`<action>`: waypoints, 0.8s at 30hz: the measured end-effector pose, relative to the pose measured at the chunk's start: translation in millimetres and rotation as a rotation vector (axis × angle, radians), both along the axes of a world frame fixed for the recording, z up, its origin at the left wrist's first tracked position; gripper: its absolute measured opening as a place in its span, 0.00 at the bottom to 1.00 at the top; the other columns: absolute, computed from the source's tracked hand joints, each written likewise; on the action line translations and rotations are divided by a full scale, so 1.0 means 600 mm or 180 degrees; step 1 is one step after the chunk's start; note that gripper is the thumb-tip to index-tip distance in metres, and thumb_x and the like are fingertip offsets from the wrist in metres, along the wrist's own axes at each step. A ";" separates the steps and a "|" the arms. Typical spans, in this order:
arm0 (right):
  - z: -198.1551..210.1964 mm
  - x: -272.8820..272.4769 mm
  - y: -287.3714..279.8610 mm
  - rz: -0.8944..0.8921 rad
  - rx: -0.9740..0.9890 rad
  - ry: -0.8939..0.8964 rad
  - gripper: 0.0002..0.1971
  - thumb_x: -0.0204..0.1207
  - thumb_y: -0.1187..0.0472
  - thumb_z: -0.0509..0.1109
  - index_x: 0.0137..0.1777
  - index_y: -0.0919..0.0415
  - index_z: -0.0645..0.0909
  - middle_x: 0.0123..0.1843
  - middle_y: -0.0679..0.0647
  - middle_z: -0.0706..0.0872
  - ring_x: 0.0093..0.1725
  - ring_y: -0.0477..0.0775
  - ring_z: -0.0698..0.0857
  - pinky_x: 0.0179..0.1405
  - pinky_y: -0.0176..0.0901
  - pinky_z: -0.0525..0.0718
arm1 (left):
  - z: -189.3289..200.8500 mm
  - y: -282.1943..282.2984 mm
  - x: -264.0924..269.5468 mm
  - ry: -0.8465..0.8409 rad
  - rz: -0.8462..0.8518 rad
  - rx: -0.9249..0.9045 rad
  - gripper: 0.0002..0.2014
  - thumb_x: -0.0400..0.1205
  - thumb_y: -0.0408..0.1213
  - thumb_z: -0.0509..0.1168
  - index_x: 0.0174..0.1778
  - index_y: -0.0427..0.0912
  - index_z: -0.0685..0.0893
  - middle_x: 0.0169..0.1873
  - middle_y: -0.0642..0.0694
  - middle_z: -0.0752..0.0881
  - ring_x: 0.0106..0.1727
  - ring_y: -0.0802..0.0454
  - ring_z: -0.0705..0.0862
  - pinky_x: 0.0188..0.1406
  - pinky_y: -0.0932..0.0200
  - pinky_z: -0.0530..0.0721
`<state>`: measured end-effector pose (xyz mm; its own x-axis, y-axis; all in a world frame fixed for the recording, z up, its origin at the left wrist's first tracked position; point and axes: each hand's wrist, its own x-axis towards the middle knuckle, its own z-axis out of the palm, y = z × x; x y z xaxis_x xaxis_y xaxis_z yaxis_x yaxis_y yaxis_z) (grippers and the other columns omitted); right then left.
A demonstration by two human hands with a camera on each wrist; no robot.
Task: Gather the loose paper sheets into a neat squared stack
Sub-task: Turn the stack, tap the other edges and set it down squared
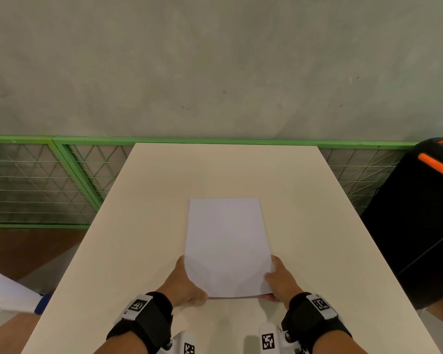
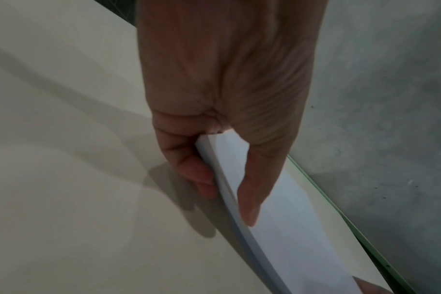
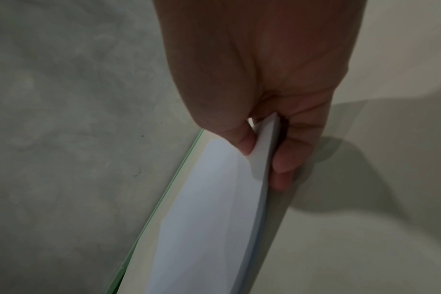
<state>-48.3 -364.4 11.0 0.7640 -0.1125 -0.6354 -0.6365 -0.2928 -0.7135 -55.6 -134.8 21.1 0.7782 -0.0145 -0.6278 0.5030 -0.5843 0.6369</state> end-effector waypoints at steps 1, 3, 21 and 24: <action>0.000 0.000 0.000 -0.0005 0.0001 -0.0007 0.26 0.77 0.70 0.51 0.73 0.49 0.64 0.43 0.46 0.74 0.44 0.56 0.79 0.40 0.52 0.88 | 0.006 -0.001 0.001 0.0025 -0.0054 0.0063 0.50 0.49 0.29 0.68 0.72 0.38 0.63 0.49 0.50 0.79 0.45 0.52 0.81 0.25 0.69 0.77; 0.002 0.000 -0.001 0.0005 0.0009 0.0016 0.25 0.77 0.70 0.52 0.71 0.49 0.65 0.44 0.48 0.75 0.44 0.56 0.80 0.40 0.53 0.89 | 0.011 0.000 0.001 0.0041 -0.0145 0.0172 0.50 0.55 0.29 0.70 0.75 0.41 0.57 0.59 0.46 0.78 0.58 0.48 0.82 0.49 0.56 0.87; 0.010 -0.007 -0.004 0.1662 -0.2054 -0.0078 0.29 0.68 0.62 0.71 0.69 0.66 0.66 0.66 0.59 0.74 0.68 0.57 0.76 0.63 0.39 0.76 | -0.021 0.000 -0.006 -0.0358 -0.0414 0.1583 0.26 0.71 0.35 0.69 0.65 0.36 0.71 0.62 0.42 0.81 0.64 0.46 0.81 0.56 0.62 0.79; 0.013 -0.009 0.001 0.1605 -0.2138 -0.0206 0.25 0.68 0.65 0.69 0.66 0.67 0.70 0.57 0.57 0.77 0.66 0.57 0.79 0.60 0.38 0.78 | -0.022 0.001 -0.004 -0.0438 -0.0469 0.1668 0.25 0.70 0.35 0.69 0.64 0.36 0.73 0.61 0.42 0.82 0.63 0.46 0.82 0.51 0.63 0.78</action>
<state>-53.6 -364.0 18.8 0.8567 -0.0863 -0.5086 -0.2794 -0.9065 -0.3167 -58.3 -134.0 8.2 0.8669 0.1573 -0.4730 0.3248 -0.8981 0.2965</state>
